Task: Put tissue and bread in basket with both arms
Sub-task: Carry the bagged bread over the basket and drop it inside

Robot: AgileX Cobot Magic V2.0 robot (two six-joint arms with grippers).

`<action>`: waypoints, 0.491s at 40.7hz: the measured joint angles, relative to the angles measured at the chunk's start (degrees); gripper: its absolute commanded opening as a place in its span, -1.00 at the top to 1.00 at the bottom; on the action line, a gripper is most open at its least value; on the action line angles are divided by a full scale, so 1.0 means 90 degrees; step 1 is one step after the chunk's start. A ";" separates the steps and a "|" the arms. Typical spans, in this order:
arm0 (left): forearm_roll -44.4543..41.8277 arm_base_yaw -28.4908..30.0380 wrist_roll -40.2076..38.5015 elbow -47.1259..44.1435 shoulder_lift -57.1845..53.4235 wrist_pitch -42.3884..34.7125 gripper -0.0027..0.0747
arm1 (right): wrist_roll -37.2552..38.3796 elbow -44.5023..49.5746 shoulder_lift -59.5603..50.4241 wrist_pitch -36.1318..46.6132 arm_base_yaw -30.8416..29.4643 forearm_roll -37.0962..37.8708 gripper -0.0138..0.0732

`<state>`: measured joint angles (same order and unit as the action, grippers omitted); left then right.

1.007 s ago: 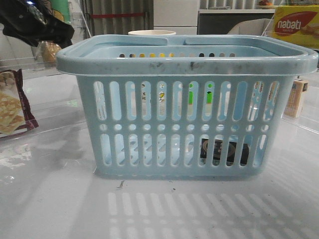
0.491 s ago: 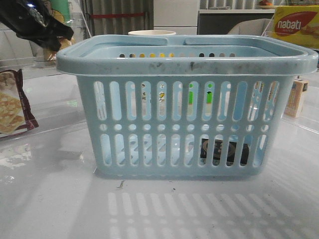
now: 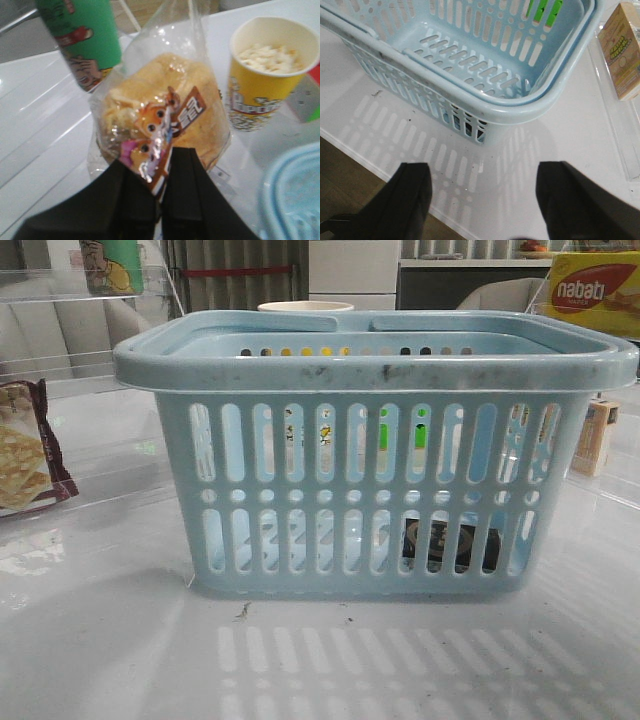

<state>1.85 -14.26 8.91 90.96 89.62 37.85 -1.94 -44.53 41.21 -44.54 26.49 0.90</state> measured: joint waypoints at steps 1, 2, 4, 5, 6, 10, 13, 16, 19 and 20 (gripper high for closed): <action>0.0069 -0.0099 0.0101 -0.0139 -0.0134 -0.0013 0.70 | 0.0000 0.0000 0.0000 0.0000 0.0000 0.0000 -0.58; 0.0138 -0.0245 0.0178 -0.0282 -0.0225 -0.0025 0.70 | 0.0000 0.0000 0.0000 0.0000 0.0000 0.0000 -0.58; 0.0218 -0.0523 0.0339 -0.0525 -0.0391 -0.0085 0.70 | 0.0000 0.0000 0.0000 0.0000 0.0000 0.0000 -0.58; 0.0251 -0.0687 0.0399 -0.0623 -0.0452 -0.0109 0.70 | 0.0000 0.0000 0.0000 0.0000 0.0000 0.0000 -0.58; 0.0258 -0.0810 0.0444 -0.0742 -0.0481 -0.0118 0.70 | 0.0000 0.0000 0.0000 0.0000 0.0000 0.0000 -0.58; 0.0314 -0.1425 0.0518 -0.1106 -0.0480 -0.0148 0.70 | 0.0000 0.0000 0.0000 0.0000 0.0000 0.0000 -0.58; 0.0325 -0.1780 0.0532 -0.1297 -0.0358 -0.0153 0.70 | 0.0000 0.0000 0.0000 0.0000 0.0000 0.0000 -0.58; 0.0325 -0.2081 0.0540 -0.1370 -0.0151 -0.0193 0.68 | 0.0000 0.0000 0.0000 0.0000 0.0000 0.0000 -0.58; 0.0325 -0.2303 0.0540 -0.1384 0.0088 -0.0390 0.49 | 0.0000 0.0000 0.0000 0.0000 0.0000 0.0000 -0.58; 0.0325 -0.2370 0.0540 -0.1384 0.0163 -0.0498 0.41 | 0.0000 0.0000 0.0000 0.0000 0.0000 0.0000 -0.58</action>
<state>4.77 -35.59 13.78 78.50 91.08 33.36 -1.94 -44.53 41.21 -44.54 26.49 0.90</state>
